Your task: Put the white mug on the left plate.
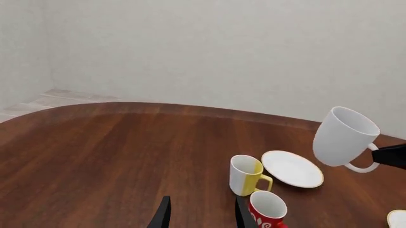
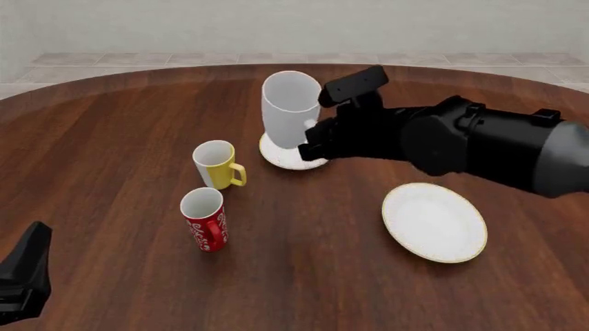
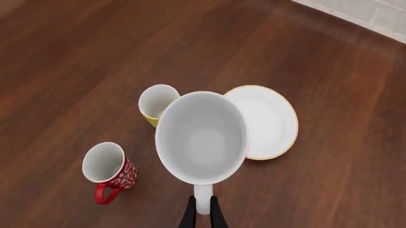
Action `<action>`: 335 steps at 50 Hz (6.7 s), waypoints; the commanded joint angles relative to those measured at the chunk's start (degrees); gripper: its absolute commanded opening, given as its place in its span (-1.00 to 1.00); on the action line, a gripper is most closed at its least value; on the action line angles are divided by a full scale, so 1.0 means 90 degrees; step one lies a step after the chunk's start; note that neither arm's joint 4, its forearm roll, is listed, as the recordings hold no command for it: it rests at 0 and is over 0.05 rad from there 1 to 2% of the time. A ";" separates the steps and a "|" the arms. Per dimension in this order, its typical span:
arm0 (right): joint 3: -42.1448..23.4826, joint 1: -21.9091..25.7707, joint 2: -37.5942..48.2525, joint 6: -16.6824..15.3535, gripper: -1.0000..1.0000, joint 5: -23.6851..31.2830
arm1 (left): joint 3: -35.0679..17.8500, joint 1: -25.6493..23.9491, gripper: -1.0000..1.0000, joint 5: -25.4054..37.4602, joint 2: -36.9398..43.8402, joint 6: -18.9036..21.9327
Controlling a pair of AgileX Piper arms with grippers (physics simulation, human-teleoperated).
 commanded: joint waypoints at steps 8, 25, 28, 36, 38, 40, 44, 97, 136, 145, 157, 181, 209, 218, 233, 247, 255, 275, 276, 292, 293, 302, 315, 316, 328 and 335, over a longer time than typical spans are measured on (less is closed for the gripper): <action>-0.0893 -0.0121 0.0451 0.0026 -1.00 0.0537 | -0.0004 0.0017 1.00 0.0018 0.0000 -0.0003; -0.1444 -0.0208 0.0749 0.0179 -1.00 0.0881 | -0.0016 0.0014 1.00 0.0026 0.0000 0.0028; -0.1595 -0.0227 0.0856 0.0245 -1.00 0.0961 | -0.0016 0.0008 1.00 0.0026 0.0000 0.0032; -0.1920 -0.0317 0.1094 0.0459 -1.00 0.1111 | -0.0016 0.0030 1.00 0.0023 0.0000 0.0028; -0.1992 -0.0347 0.1162 0.0487 -1.00 0.1132 | -0.0017 0.0029 1.00 0.0022 0.0000 0.0027; -0.2051 -0.0382 0.1217 0.0504 -1.00 0.1147 | -0.0016 0.0040 1.00 0.0021 0.0000 0.0023; -0.2150 -0.0451 0.1313 0.0536 -1.00 0.1179 | -0.0014 0.0048 1.00 0.0019 0.0000 0.0016; -0.3378 -0.1342 0.2712 0.0462 -1.00 0.1390 | 0.0045 0.0021 1.00 0.0040 0.0001 0.0035; -0.4410 -0.1512 0.3868 0.0693 -1.00 0.1656 | 0.0051 0.0057 1.00 0.0049 0.0001 0.0011; -0.4462 -0.1488 0.3937 0.0694 -1.00 0.1660 | 0.0047 0.0058 1.00 0.0053 0.0001 0.0017; -0.4371 -0.1401 0.3961 0.0799 -1.00 0.1564 | 0.0051 0.0061 1.00 0.0053 0.0001 0.0026; -0.4562 -0.1362 0.4333 0.0944 -1.00 0.1566 | 0.0054 0.0096 1.00 0.0051 0.0000 0.0028; -0.4370 -0.1199 0.4370 0.1054 -1.00 0.1396 | 0.0070 0.0088 1.00 0.0060 0.0001 0.0058; -0.4479 -0.1192 0.4387 0.0971 -1.00 0.1496 | 0.0064 0.0090 1.00 0.0057 0.0001 0.0057; -0.4239 -0.1172 0.4205 0.0944 -1.00 0.1283 | 0.0060 0.0102 1.00 0.0058 0.0001 0.0049; -0.4239 -0.1172 0.4205 0.0944 -1.00 0.1283 | 0.0060 0.0102 1.00 0.0058 0.0001 0.0049; -0.4481 -0.1071 0.4288 0.1175 -1.00 0.1418 | 0.0060 0.0128 1.00 0.0067 0.0001 0.0049; -0.4816 -0.1071 0.4618 0.1031 -1.00 0.1684 | 0.0082 0.0126 1.00 0.0072 0.0002 0.0063; -0.4811 -0.1072 0.4616 0.1036 -1.00 0.1685 | 0.0081 0.0123 1.00 0.0073 0.0002 0.0068; -0.4898 -0.1122 0.4727 0.0923 -1.00 0.1786 | 0.0073 0.0129 1.00 0.0079 0.0001 0.0077; -0.4906 -0.1116 0.4738 0.0932 -1.00 0.1790 | 0.0074 0.0127 1.00 0.0079 0.0001 0.0081; -0.4955 -0.1044 0.4861 0.1068 -1.00 0.1817 | 0.0079 0.0134 1.00 0.0077 0.0001 0.0072; -0.5050 -0.1051 0.5041 0.1147 -1.00 0.1916 | 0.0073 0.0133 1.00 0.0089 0.0002 0.0074; -0.5049 -0.1055 0.5044 0.1140 -1.00 0.1918 | 0.0072 0.0132 1.00 0.0090 0.0002 0.0075; -0.5053 -0.1095 0.5077 0.1085 -1.00 0.1951 | 0.0072 0.0130 1.00 0.0096 0.0002 0.0081; -0.5061 -0.1080 0.5095 0.1110 -1.00 0.1970 | 0.0073 0.0135 1.00 0.0095 0.0002 0.0077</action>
